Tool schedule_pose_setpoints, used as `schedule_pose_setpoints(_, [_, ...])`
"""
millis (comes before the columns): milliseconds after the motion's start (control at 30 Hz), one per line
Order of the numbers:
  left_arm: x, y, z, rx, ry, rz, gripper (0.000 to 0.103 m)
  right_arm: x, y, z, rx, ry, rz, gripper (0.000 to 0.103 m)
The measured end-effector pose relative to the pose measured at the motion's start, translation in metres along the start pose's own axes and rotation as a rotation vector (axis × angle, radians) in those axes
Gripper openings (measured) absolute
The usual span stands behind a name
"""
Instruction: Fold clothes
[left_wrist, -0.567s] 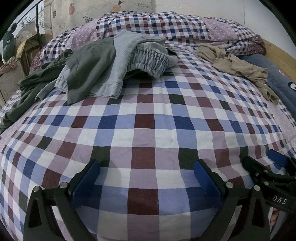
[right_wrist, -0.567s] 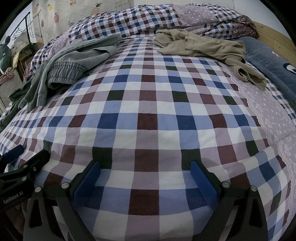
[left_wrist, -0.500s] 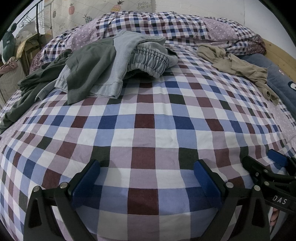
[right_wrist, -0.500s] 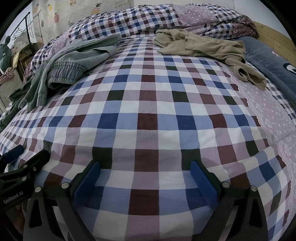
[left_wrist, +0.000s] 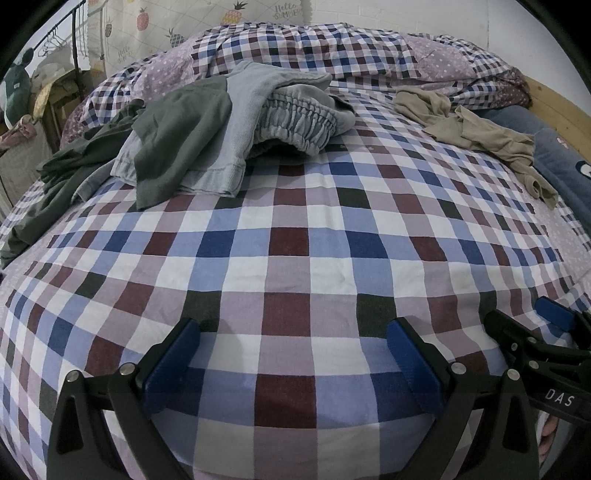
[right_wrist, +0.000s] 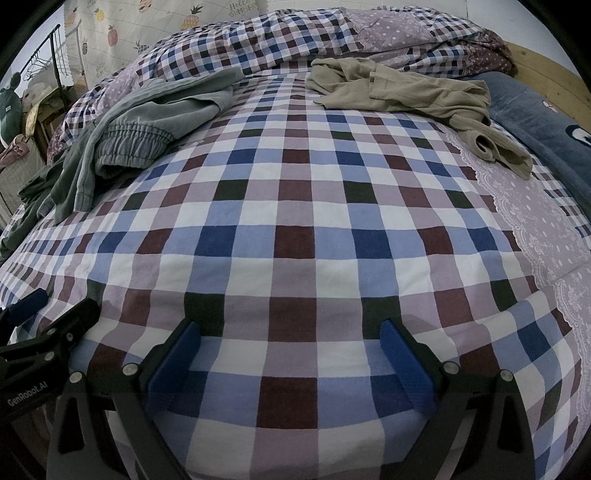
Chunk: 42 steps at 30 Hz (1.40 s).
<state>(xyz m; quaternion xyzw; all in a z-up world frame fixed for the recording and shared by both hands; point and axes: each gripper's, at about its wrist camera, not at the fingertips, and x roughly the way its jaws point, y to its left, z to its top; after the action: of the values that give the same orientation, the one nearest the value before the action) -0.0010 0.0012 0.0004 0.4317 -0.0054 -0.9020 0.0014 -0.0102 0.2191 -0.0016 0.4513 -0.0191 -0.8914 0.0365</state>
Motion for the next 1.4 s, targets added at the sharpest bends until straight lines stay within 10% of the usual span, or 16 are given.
schedule_pose_setpoints(1400, [-0.016,0.012,0.002,0.017,-0.023,-0.034,0.102,-0.007,-0.004,0.0,0.02,-0.017,0.049,0.101])
